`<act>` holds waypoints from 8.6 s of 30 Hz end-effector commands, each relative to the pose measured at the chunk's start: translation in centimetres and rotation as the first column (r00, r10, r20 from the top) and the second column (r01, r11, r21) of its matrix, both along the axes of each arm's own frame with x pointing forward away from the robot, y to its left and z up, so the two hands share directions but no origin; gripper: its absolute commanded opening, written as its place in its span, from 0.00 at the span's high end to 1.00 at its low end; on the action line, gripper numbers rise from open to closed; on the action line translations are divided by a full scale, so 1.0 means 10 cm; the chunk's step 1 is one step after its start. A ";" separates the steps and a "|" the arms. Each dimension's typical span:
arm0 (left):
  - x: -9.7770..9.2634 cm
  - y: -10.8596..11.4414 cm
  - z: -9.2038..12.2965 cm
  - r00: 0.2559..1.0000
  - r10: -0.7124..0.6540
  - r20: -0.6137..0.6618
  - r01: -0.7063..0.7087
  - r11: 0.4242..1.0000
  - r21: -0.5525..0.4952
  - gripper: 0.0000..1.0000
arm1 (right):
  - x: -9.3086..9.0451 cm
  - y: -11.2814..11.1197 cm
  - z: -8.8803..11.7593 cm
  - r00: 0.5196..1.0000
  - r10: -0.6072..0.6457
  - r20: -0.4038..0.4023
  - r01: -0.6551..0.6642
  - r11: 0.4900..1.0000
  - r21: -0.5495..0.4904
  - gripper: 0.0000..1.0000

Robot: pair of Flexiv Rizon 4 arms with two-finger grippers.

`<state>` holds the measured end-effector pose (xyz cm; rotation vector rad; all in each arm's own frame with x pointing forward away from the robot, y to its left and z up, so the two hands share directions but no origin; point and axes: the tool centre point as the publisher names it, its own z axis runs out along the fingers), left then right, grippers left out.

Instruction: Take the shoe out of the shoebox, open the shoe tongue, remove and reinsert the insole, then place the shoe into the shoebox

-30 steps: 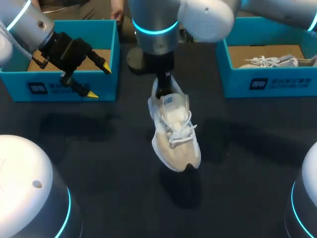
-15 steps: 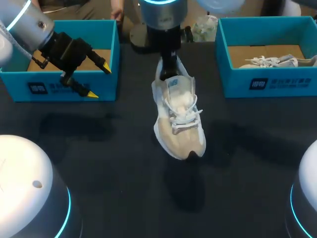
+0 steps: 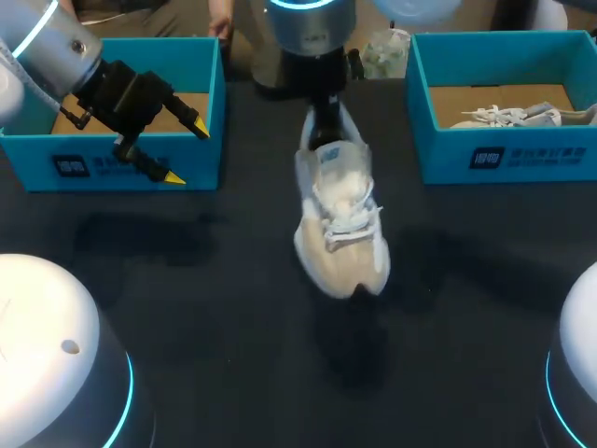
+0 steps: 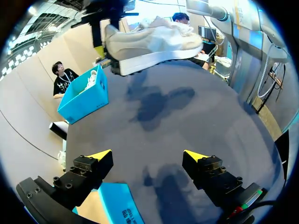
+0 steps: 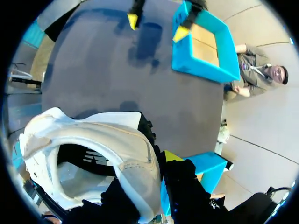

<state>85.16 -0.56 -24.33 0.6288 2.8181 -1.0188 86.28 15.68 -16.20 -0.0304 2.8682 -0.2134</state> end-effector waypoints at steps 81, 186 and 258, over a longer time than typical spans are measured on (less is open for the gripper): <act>0.00 0.00 0.01 1.000 0.000 0.001 0.000 1.000 0.003 0.00 | 2.64 -3.71 0.15 0.985 -0.173 0.023 0.175 0.980 -0.091 1.00; 0.00 0.00 0.01 1.000 0.000 0.001 0.000 1.000 0.003 0.00 | 2.70 -4.99 -0.41 -0.121 -0.992 0.022 0.966 -0.113 0.232 1.00; 0.00 0.00 0.01 1.000 0.000 0.001 0.000 1.000 0.003 0.00 | 2.83 -5.01 -1.81 -0.178 -0.983 0.052 0.966 -0.164 0.198 1.00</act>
